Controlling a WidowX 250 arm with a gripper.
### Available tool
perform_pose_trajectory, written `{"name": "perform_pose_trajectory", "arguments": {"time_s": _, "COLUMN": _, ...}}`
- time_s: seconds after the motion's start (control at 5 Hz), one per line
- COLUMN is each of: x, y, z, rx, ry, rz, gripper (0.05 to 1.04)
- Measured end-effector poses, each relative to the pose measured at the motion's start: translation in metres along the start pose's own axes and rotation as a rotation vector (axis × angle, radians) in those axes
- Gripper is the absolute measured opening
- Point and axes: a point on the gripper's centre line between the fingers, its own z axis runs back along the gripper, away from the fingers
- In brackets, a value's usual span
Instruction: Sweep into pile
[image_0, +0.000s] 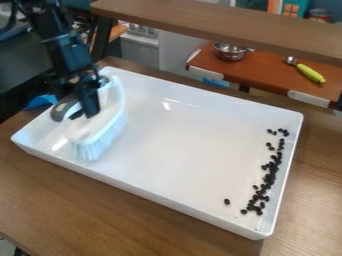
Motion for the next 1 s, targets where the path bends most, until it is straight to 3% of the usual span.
{"name": "perform_pose_trajectory", "arguments": {"time_s": 0.2, "x": -0.002, "y": 0.015, "z": 0.001, "rx": 0.026, "ry": -0.011, "rz": 0.013, "gripper": 0.485}}
{"name": "perform_pose_trajectory", "arguments": {"time_s": 0.4, "x": -0.001, "y": 0.023, "z": 0.002, "rx": 0.04, "ry": -0.017, "rz": 0.008, "gripper": 0.552}}
{"name": "perform_pose_trajectory", "arguments": {"time_s": 0.6, "x": -0.006, "y": 0.022, "z": 0.006, "rx": 0.002, "ry": 0.001, "rz": -0.017, "gripper": 0.859}}
{"name": "perform_pose_trajectory", "arguments": {"time_s": 0.8, "x": -0.011, "y": 0.002, "z": 0.044, "rx": -0.018, "ry": -0.053, "rz": -0.106, "gripper": 1.012}}
{"name": "perform_pose_trajectory", "arguments": {"time_s": 1.0, "x": -0.022, "y": -0.013, "z": 0.094, "rx": 0.219, "ry": -0.188, "rz": -0.221, "gripper": 1.007}}
